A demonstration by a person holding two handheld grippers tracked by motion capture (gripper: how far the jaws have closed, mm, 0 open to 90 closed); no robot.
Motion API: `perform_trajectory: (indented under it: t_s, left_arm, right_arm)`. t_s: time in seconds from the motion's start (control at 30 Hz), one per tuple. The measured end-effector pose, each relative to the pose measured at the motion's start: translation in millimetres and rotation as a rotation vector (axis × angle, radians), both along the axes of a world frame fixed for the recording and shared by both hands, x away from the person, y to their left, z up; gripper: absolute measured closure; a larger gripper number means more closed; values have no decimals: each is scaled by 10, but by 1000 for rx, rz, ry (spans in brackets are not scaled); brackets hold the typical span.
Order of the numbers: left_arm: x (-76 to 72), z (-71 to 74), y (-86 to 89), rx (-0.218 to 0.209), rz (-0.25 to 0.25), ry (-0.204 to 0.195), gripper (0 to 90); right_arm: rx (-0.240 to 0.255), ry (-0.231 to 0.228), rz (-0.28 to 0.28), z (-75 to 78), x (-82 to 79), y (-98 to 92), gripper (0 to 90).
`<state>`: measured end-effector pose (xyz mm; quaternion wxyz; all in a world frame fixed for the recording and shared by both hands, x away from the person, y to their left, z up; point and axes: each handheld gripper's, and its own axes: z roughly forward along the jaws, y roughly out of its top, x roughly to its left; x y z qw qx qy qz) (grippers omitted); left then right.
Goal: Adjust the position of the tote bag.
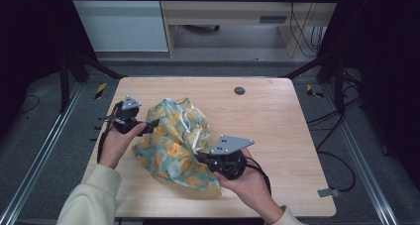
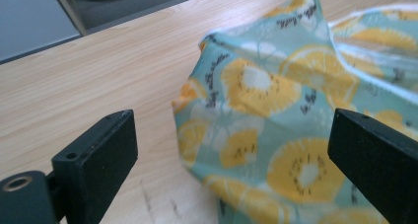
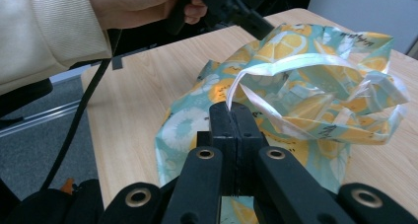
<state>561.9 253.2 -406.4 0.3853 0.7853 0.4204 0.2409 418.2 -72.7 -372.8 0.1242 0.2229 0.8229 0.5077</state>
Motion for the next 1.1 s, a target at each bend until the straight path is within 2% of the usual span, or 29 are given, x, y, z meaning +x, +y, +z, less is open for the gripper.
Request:
perform_trajectory:
  t_s: [0.07, 0.1, 0.13, 0.23, 0.33, 0.37, 0.4, 0.63, 0.77, 0.83, 0.9, 0.93, 1.0, 1.07, 1.1]
  left_arm:
    - [89, 2, -41, 11, -17, 4, 42]
    - [133, -5, -63, 4, -15, 11, 37]
    - [217, -24, -92, 3, -16, 32, 37]
    - [276, -36, -106, 16, -17, 35, 37]
    - [343, -65, -102, 3, -17, 46, 33]
    - [358, -86, -102, 3, -22, 59, 33]
    - [388, -144, -110, 15, -36, 100, 31]
    - [408, -316, -130, 35, -67, 155, 32]
    - [412, -398, -180, 10, -82, 179, 67]
    - [407, -406, -209, 15, -93, 189, 118]
    - [396, -403, -237, 31, -92, 180, 153]
    - [390, -393, -249, 35, -92, 182, 305]
    - [384, -387, -254, 40, -92, 180, 325]
    - [369, -371, -260, 56, -87, 172, 464]
    - [363, -364, -261, 60, -91, 170, 572]
  right_arm:
    - [-1, 0, -3, 1, 13, -10, 900]
    - [-3, 2, -8, 1, 32, -23, 900]
    - [-3, 2, -9, 0, 40, -28, 900]
    - [-2, 3, -10, -1, 55, -36, 900]
    - [-3, 6, -12, -9, 67, -43, 900]
    - [-3, 6, -12, -9, 67, -43, 900]
    - [-3, 7, -14, -16, 71, -44, 900]
    - [4, 8, -22, -23, 99, -77, 900]
    - [1, 10, -35, -31, 130, -114, 900]
    - [3, 11, -41, -37, 150, -140, 900]
    - [3, 12, -48, -38, 160, -154, 900]
    - [5, 14, -59, -44, 182, -182, 900]
    - [8, 16, -64, -48, 196, -196, 900]
    - [10, 20, -75, -59, 220, -222, 900]
    - [11, 22, -81, -70, 240, -246, 900]
